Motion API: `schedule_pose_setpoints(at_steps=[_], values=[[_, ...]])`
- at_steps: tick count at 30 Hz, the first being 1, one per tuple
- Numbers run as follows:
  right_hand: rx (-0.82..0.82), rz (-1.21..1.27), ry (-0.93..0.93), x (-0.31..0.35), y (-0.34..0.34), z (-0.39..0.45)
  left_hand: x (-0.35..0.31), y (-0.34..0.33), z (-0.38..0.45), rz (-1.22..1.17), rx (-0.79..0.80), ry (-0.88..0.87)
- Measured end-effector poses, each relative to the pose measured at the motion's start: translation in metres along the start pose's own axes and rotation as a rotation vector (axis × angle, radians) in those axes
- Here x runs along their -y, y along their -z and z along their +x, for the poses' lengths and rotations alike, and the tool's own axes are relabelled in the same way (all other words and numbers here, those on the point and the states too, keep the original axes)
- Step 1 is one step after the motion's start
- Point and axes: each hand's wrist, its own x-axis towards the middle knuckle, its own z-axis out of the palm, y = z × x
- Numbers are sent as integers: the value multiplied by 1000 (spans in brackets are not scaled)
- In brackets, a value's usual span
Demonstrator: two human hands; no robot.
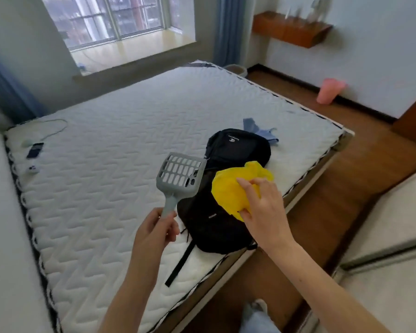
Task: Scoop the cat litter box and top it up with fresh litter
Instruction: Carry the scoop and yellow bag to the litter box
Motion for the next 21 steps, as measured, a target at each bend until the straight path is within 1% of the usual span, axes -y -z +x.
schedule_pose_setpoints(at_steps=[6, 9, 15, 17, 21], values=[[-95, -50, -206, -113, 25, 2, 2, -125, 41, 25, 223, 22], [-135, -54, -302, -171, 35, 6, 0, -187, 58, 58, 302, 25], [-204, -102, -463, -271, 48, 19, -5, -291, 91, 94, 426, 44], [-222, -113, -491, -300, 51, 24, -6, -320, 105, 102, 456, 48], [-204, -155, -524, -361, 52, 40, -5, -381, 144, 93, 477, 51]])
